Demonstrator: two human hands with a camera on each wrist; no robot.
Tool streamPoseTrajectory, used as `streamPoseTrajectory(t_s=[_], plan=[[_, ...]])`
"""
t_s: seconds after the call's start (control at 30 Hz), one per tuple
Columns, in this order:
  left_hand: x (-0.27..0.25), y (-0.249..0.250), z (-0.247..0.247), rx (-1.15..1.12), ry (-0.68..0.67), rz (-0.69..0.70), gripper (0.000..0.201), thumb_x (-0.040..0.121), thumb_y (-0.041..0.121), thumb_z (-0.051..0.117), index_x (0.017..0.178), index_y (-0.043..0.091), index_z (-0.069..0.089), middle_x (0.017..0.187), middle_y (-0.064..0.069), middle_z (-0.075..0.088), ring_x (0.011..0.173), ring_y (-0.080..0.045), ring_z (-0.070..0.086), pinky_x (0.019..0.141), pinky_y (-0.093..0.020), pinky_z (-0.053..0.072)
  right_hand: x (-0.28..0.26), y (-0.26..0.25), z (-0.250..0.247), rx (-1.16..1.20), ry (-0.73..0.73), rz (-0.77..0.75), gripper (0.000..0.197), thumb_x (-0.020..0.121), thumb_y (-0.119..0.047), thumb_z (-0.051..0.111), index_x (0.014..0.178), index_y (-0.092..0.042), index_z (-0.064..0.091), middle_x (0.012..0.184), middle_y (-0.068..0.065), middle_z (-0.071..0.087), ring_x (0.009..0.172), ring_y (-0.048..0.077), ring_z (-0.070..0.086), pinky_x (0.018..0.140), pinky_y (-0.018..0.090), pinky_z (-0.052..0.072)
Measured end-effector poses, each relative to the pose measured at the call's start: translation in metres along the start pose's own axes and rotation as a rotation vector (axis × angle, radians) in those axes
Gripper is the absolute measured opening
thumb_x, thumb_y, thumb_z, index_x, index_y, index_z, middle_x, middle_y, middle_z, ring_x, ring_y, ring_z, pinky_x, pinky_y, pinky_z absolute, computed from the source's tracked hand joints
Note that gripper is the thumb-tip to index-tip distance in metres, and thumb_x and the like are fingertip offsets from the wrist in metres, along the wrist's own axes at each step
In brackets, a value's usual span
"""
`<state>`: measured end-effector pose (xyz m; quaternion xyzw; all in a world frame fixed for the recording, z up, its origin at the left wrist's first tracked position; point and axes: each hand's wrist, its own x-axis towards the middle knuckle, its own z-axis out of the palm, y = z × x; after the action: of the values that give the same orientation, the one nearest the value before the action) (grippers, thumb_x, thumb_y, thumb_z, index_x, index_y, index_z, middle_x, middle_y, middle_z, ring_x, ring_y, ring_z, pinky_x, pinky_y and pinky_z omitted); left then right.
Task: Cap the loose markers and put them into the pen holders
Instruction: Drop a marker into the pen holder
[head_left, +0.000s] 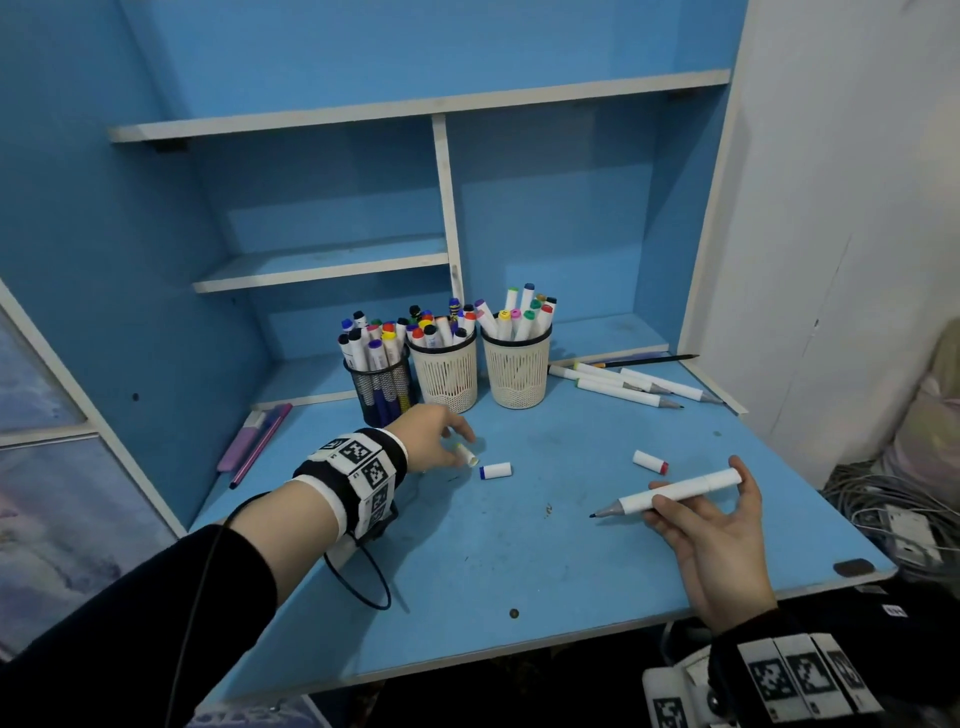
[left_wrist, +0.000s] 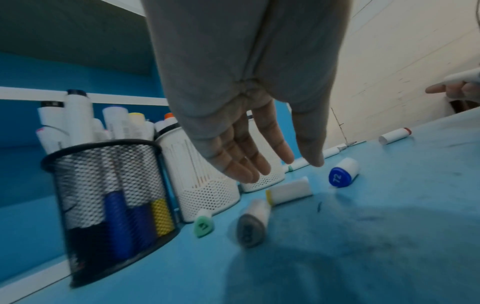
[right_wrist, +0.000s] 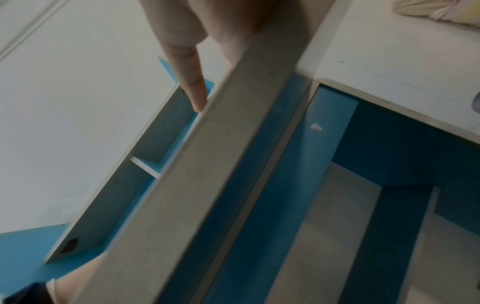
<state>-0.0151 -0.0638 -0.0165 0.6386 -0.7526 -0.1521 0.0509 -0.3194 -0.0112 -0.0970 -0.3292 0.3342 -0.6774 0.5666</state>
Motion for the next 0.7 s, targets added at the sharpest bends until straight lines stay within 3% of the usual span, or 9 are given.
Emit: streamPoseTrajectory(t_s=[0.07, 0.2, 0.3, 0.43, 0.53, 0.7], plan=[[0.003, 0.011, 0.003, 0.003, -0.03, 0.042, 0.034, 0.08, 0.028, 0.071, 0.113, 0.021, 0.065, 0.116, -0.001, 0.058, 0.103, -0.014, 0.054, 0.085, -0.026, 0.045, -0.001, 0.0, -0.001, -0.002, -0.021, 0.004, 0.117, 0.032, -0.02, 0.088, 0.133, -0.041, 0.033, 0.081, 0.015, 0.072, 0.081, 0.019, 0.07, 0.064, 0.028, 0.057], [0.012, 0.029, 0.014, 0.073, -0.084, 0.102, 0.032, 0.08, 0.028, 0.072, 0.109, 0.018, 0.066, 0.103, 0.002, 0.06, 0.08, -0.01, 0.05, 0.071, -0.021, 0.038, 0.0, 0.001, -0.003, -0.013, -0.044, 0.013, 0.112, 0.038, -0.016, 0.08, 0.135, -0.041, 0.032, 0.081, 0.015, 0.072, 0.079, 0.017, 0.07, 0.063, 0.027, 0.056], [0.019, 0.035, 0.019, 0.049, -0.087, 0.09, 0.023, 0.082, 0.03, 0.069, 0.101, 0.016, 0.068, 0.094, 0.001, 0.065, 0.078, -0.011, 0.053, 0.076, -0.024, 0.044, 0.0, 0.002, -0.004, -0.005, -0.061, 0.021, 0.119, 0.031, -0.02, 0.089, 0.134, -0.042, 0.033, 0.083, 0.017, 0.072, 0.079, 0.019, 0.07, 0.063, 0.028, 0.057], [0.031, 0.047, 0.017, 0.105, -0.099, 0.091, 0.018, 0.083, 0.016, 0.067, 0.1, 0.013, 0.068, 0.103, -0.006, 0.068, 0.086, -0.015, 0.058, 0.073, -0.022, 0.044, 0.0, 0.003, -0.004, 0.017, -0.072, 0.031, 0.128, 0.019, -0.032, 0.097, 0.131, -0.044, 0.035, 0.084, 0.018, 0.072, 0.08, 0.02, 0.07, 0.064, 0.03, 0.057], [0.041, 0.061, 0.015, 0.162, -0.089, 0.107, 0.025, 0.085, 0.012, 0.062, 0.109, 0.013, 0.065, 0.113, -0.005, 0.063, 0.099, -0.019, 0.058, 0.078, -0.025, 0.045, 0.001, 0.003, -0.002, 0.018, -0.056, 0.026, 0.131, 0.016, -0.033, 0.097, 0.13, -0.043, 0.035, 0.079, 0.015, 0.071, 0.079, 0.021, 0.07, 0.063, 0.03, 0.057], [0.056, 0.112, 0.019, 0.124, -0.069, 0.263, 0.04, 0.087, 0.013, 0.059, 0.127, 0.017, 0.056, 0.129, -0.005, 0.054, 0.114, -0.02, 0.052, 0.088, -0.024, 0.038, 0.001, 0.003, 0.0, -0.022, -0.035, 0.009, 0.12, 0.03, -0.02, 0.087, 0.135, -0.04, 0.031, 0.089, 0.022, 0.063, 0.077, 0.021, 0.07, 0.063, 0.028, 0.057]])
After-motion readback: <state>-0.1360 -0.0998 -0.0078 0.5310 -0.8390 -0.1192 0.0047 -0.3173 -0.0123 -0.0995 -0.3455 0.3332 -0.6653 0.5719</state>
